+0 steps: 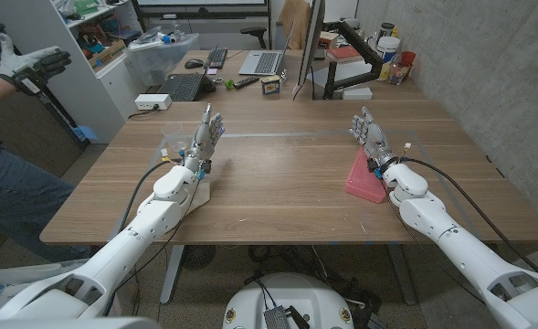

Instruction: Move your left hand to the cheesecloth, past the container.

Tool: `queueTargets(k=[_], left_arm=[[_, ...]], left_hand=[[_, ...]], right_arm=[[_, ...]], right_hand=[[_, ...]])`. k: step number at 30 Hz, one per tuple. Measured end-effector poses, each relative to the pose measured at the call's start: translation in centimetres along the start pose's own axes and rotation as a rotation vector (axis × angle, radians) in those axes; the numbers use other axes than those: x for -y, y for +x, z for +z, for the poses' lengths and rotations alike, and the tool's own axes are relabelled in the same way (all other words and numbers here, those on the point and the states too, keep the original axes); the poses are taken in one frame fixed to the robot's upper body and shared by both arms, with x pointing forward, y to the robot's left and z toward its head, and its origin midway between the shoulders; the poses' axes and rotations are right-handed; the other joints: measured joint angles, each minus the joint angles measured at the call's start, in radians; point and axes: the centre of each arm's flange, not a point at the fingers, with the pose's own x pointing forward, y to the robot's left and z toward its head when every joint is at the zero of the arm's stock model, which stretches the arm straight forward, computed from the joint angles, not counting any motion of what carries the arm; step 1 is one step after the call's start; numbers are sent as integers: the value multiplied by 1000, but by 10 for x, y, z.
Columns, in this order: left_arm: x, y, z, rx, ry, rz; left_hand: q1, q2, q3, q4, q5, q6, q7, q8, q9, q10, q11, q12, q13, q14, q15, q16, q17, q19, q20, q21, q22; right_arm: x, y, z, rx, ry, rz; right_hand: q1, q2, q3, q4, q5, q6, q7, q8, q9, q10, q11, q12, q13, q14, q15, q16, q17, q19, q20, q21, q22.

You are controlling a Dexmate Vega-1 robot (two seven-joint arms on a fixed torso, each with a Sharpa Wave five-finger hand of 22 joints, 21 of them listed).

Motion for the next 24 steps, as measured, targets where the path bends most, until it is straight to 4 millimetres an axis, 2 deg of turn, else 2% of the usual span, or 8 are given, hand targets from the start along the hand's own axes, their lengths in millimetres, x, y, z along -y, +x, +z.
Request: queueTargets(k=[15, 24], left_arm=[[1, 0, 1, -9, -4, -7], [0, 1, 3, -6, -3, -13]], left_hand=[[5, 5, 0, 0, 0, 0, 0, 0, 0, 0, 0, 0, 5, -3, 3, 0, 0, -5, -5, 0, 0], [5, 5, 0, 0, 0, 0, 0, 4, 0, 0, 0, 0, 4, -3, 3, 0, 0, -11, 0, 0, 0]], right_arm=[[-1, 3, -1, -5, -10, 7], [-1, 3, -2, -7, -12, 5]], right_hand=[[0, 0, 0, 0, 0, 0, 0, 0, 0, 0, 0, 0, 0, 0, 0, 0, 0, 0, 0, 0, 0], [0, 0, 0, 0, 0, 0, 0, 0, 0, 0, 0, 0, 0, 0, 0, 0, 0, 0, 0, 0, 0]])
